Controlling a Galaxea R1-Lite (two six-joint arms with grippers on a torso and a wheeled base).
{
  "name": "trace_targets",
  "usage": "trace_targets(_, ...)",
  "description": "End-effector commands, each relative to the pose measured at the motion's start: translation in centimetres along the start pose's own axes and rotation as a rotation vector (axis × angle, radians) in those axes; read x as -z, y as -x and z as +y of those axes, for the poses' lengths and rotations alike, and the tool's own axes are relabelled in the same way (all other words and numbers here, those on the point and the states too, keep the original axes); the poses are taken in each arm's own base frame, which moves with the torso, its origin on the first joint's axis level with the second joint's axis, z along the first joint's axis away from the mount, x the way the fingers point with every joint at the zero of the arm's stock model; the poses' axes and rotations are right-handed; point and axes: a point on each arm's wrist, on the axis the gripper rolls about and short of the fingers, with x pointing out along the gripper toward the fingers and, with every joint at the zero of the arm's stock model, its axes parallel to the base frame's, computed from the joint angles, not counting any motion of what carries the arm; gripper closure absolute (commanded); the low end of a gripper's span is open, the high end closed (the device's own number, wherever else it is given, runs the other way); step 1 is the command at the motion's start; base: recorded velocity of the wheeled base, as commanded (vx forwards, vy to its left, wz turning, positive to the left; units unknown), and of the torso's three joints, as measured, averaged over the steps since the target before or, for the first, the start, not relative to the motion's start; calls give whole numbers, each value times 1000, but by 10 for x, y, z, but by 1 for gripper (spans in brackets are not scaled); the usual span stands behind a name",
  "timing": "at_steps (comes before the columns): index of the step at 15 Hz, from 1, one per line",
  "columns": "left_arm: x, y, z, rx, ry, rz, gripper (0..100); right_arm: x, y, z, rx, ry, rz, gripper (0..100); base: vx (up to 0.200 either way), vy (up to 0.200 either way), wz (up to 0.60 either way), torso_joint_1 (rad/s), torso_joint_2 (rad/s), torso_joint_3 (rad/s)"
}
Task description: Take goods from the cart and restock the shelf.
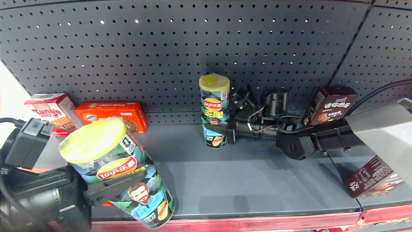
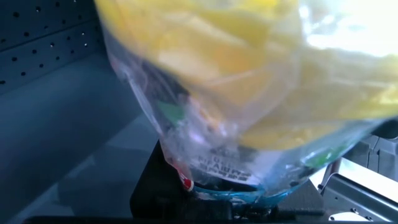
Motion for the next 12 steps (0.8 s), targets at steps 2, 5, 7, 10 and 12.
trace_targets(2,1,1,-1,2,2,2,100,-30,27,16,-68,25,-45,100,0,0,0,0,0,0)
trace_targets(5,1,1,-1,0,3,3,100,-33,58,40,-177,38,-79,100,0,0,0,0,0,0)
trace_targets(7,1,1,-1,0,4,2,100,-18,71,51,-220,40,-88,100,0,0,0,0,0,0)
trace_targets(10,1,1,-1,0,4,2,100,4,83,66,-252,33,-87,100,0,0,0,0,0,0)
trace_targets(12,0,1,0,-1,2,-1,100,14,84,76,-271,25,-79,100,0,0,0,0,0,0)
